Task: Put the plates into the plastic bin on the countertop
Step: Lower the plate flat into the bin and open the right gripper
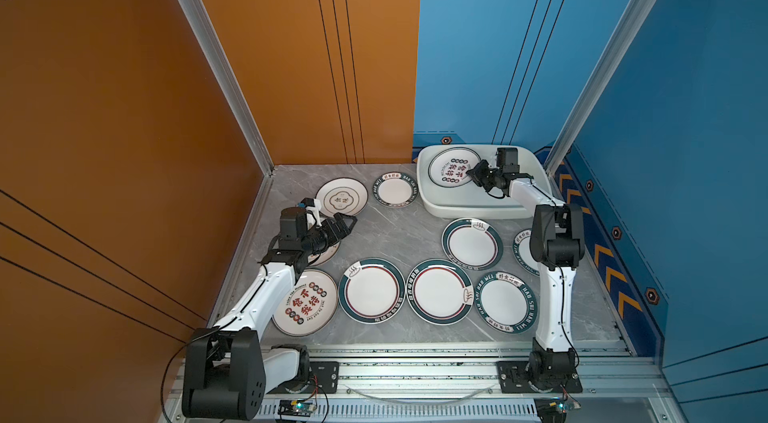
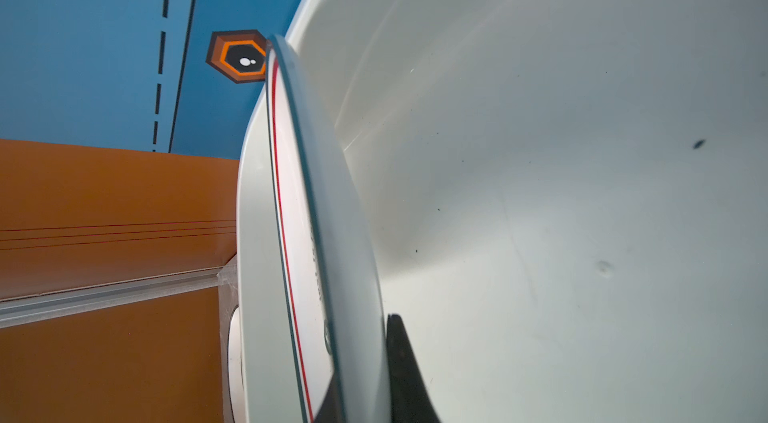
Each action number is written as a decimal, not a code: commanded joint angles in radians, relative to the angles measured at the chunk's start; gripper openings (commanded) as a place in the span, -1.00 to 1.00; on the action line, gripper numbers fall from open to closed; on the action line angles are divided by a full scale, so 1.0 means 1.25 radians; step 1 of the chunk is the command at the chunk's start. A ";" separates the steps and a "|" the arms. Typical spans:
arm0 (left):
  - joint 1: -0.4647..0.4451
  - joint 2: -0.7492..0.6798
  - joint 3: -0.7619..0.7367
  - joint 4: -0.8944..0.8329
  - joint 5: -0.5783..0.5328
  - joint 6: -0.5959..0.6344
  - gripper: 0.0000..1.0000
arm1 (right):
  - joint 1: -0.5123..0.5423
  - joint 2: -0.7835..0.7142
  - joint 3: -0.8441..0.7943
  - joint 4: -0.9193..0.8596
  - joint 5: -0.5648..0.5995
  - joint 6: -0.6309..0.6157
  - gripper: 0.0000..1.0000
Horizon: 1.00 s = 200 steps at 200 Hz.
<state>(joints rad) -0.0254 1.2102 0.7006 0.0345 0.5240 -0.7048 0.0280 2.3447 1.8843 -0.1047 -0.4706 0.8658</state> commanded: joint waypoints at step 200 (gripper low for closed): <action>0.029 0.032 -0.018 0.034 0.031 -0.017 0.96 | -0.010 0.165 0.179 -0.152 -0.041 0.030 -0.29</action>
<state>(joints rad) 0.0021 1.2442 0.6941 0.0624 0.5400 -0.7242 0.0250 2.5477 2.0842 -0.2203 -0.5457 0.9401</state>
